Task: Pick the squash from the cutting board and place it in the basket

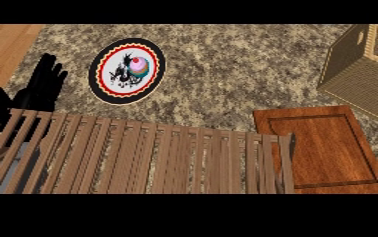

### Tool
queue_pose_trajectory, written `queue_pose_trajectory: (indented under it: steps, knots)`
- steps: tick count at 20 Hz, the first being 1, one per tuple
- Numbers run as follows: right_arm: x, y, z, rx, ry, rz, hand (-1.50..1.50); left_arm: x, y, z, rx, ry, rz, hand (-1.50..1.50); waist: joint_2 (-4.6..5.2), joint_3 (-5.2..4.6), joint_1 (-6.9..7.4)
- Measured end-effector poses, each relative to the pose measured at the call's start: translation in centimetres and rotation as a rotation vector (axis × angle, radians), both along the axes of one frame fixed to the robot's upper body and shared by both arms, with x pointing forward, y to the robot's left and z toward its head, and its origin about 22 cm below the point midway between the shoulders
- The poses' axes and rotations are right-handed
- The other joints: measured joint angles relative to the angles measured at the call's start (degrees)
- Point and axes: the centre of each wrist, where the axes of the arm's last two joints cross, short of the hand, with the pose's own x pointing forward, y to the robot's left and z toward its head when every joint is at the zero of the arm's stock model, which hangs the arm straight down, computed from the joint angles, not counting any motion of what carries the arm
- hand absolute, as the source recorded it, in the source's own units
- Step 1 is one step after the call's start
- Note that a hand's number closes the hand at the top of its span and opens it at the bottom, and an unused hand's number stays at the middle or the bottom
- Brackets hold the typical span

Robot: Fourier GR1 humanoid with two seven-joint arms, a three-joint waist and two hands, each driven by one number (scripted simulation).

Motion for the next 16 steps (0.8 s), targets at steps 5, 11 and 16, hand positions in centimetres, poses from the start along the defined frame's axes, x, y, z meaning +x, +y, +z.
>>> queue_pose_trajectory:
  steps: [5,11,16]
  knots:
    - [0.0,-0.9,0.5,0.208,-0.145,-0.048,-1.5,-0.2,0.2,-0.1,-0.003,0.001,0.005,0.0,-0.03,0.07,-0.37]
    - [-1.6,-3.3,1.3,0.421,-0.34,-0.228,-1.5,-0.5,0.5,-0.1,-0.007,-0.004,0.014,0.0,0.06,0.2,-0.87]
    - [-4.0,-5.9,1.5,0.526,-0.452,-0.372,-1.5,-0.9,0.8,-0.1,-0.009,-0.008,0.023,0.0,0.19,0.37,-1.45]
